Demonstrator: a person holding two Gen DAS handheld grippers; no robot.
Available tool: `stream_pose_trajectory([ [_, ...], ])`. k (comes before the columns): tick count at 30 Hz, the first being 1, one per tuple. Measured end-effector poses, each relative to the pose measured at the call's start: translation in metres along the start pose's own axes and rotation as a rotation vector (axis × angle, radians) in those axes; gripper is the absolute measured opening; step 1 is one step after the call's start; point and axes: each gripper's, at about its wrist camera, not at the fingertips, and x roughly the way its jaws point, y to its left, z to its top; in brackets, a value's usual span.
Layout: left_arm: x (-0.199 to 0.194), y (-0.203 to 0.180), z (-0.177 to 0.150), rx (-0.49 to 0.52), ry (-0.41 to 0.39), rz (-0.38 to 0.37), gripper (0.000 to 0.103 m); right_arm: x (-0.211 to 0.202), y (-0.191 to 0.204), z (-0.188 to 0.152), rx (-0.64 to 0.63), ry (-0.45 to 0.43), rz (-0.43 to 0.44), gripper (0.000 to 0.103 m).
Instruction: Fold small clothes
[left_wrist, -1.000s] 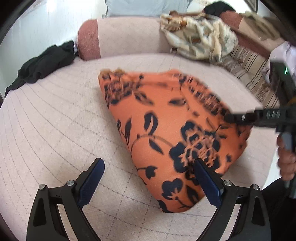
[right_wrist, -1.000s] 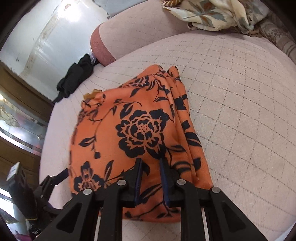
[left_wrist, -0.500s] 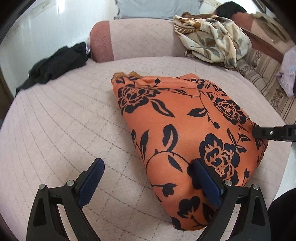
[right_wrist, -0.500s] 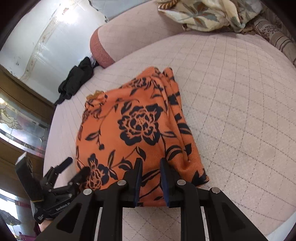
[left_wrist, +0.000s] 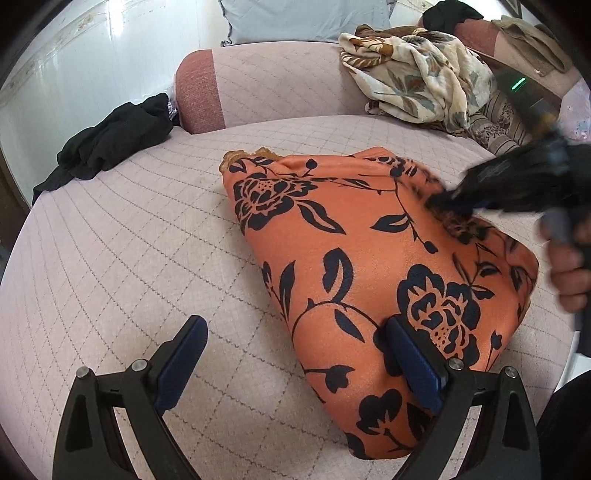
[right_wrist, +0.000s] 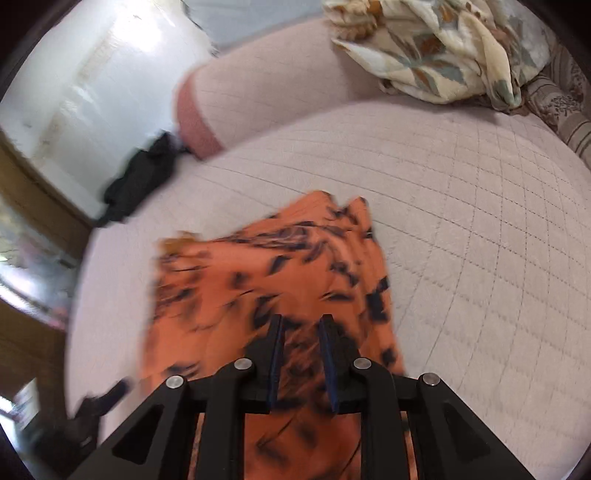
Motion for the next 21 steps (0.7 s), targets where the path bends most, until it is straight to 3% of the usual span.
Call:
stream_pose_trajectory([
  [2,0.0,-0.001,0.0,0.004,-0.004,0.001,0.098,0.029,-0.011,0.002,0.044,0.071,0.021,0.023],
  [9,-0.001,-0.003,0.0,0.009,-0.005,0.012,0.098,0.009,-0.012,0.001,0.037,0.032,0.049,0.023],
  [13,0.0,-0.002,-0.001,0.007,-0.007,0.01,0.098,-0.007,0.003,0.0,-0.044,-0.056,0.026,0.023],
  [16,0.0,-0.002,-0.001,0.007,-0.008,0.01,0.098,0.022,0.001,-0.004,-0.029,0.066,0.012,0.024],
  [21,0.001,-0.001,0.0,0.005,-0.005,0.005,0.099,0.006,0.0,0.0,-0.044,0.015,0.06,0.025],
])
